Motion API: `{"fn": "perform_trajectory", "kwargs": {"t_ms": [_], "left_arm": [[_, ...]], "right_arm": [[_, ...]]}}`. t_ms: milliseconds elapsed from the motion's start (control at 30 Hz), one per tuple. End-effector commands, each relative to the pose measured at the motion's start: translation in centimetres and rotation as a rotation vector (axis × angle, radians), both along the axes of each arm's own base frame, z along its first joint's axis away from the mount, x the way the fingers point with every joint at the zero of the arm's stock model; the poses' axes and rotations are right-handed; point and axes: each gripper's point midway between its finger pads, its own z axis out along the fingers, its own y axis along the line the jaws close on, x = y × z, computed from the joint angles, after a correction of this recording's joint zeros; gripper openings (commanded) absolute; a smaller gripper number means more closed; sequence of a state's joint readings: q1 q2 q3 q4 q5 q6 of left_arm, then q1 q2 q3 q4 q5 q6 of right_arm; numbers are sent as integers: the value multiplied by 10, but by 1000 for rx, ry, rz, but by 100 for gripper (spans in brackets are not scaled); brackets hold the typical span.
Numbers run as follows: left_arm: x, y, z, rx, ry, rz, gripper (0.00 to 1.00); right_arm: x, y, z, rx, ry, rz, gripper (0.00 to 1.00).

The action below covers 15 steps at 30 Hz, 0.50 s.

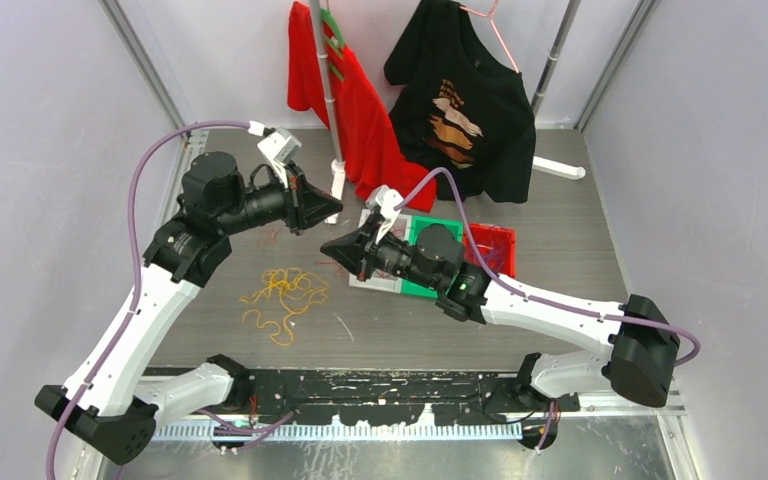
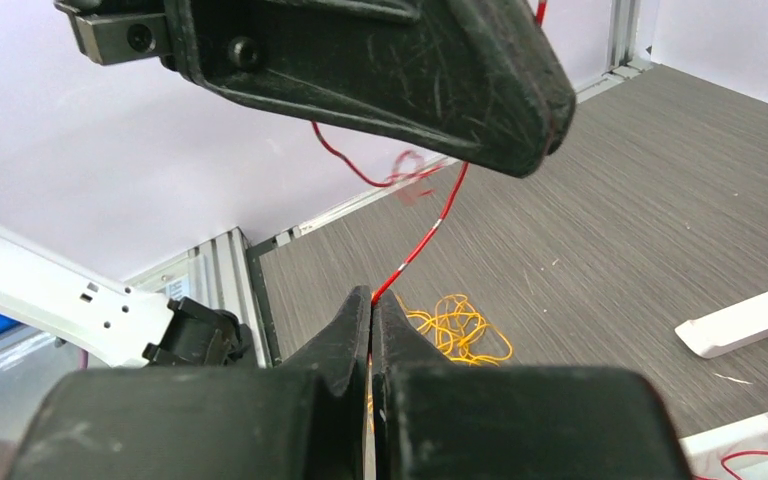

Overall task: Untangle the cables
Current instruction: Place the cable in the bin.

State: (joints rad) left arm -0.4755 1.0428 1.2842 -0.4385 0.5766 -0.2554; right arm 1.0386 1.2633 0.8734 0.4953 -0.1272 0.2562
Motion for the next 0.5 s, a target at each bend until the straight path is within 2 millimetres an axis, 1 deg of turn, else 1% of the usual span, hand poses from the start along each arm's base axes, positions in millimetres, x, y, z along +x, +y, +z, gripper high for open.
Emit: {"fn": "perform_trajectory", "kwargs": {"t_ms": [0,67,167,200,233,267,367,467], "left_arm": [[18,1,14,-13,-89,49,4],[20,-2,17,-27,-90,37,0],[19,-7,27,-60,-83,11,0],[16,-9,30,-72,-81,-7,0],[14,-11,33,-85,-78,-21,0],[11,-12,37,-98,-78,-38,0],[6,-12,45,-123,-75,-55,0],[6,-12,49,-128,-78,-50,0]], "right_arm": [[-3,6,51,132,-45,15,1],[-4,11,51,134,-31,27,1],[-5,16,53,155,-14,39,1],[-4,15,53,162,-12,31,4],[-1,13,54,170,-15,13,9],[2,10,54,179,-17,-9,17],[12,1,54,191,-26,-82,30],[19,-1,59,206,-40,-118,41]]}}
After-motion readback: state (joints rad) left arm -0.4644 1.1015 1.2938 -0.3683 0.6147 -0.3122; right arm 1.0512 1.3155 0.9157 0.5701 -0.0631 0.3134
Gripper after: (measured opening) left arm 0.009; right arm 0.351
